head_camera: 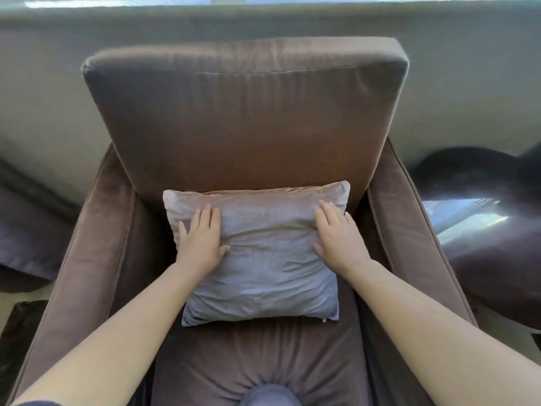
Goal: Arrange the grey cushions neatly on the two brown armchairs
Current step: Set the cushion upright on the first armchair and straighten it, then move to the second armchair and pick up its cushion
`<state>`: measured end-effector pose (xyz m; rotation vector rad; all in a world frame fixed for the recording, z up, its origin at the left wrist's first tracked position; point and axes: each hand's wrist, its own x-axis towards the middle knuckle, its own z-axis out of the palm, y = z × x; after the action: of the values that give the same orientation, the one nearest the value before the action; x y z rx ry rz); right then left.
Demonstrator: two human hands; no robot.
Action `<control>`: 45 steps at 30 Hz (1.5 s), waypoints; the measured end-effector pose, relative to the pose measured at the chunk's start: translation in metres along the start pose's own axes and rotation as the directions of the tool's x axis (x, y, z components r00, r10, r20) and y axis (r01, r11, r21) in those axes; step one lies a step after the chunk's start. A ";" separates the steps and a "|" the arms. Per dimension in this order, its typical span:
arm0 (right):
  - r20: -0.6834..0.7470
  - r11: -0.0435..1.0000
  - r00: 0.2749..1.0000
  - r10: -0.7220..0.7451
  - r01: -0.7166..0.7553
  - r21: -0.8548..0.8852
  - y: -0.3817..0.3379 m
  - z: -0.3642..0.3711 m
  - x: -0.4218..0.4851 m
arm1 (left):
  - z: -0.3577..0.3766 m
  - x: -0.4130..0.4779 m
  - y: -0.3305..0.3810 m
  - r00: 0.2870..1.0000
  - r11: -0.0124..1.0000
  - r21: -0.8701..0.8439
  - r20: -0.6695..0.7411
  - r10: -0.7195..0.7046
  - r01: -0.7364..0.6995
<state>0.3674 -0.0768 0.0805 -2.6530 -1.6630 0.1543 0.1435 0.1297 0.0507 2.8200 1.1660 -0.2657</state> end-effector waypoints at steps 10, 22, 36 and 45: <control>-0.004 0.969 1.000 0.017 -0.015 0.245 -0.068 -0.086 -0.168 | -0.088 -0.176 0.024 0.996 0.983 -0.163 0.017 0.087 -0.083; 0.259 0.968 0.964 0.058 -0.118 0.220 -0.142 -0.221 -0.276 | -0.209 -0.365 0.030 0.990 0.945 -0.324 0.142 -0.002 0.048; 0.194 0.904 0.946 0.259 -0.308 0.298 -0.117 -0.289 -0.391 | -0.297 -0.403 0.092 0.963 0.960 -0.141 0.083 0.256 -0.242; 0.184 0.737 0.818 0.544 -0.571 0.361 0.055 -0.289 -0.572 | -0.301 -0.439 0.332 0.855 0.855 -0.093 0.059 0.516 -0.510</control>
<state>0.1948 -0.6012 0.4106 -2.7239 -0.6650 0.5280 0.1119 -0.3682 0.4311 2.8843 0.3595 -0.2834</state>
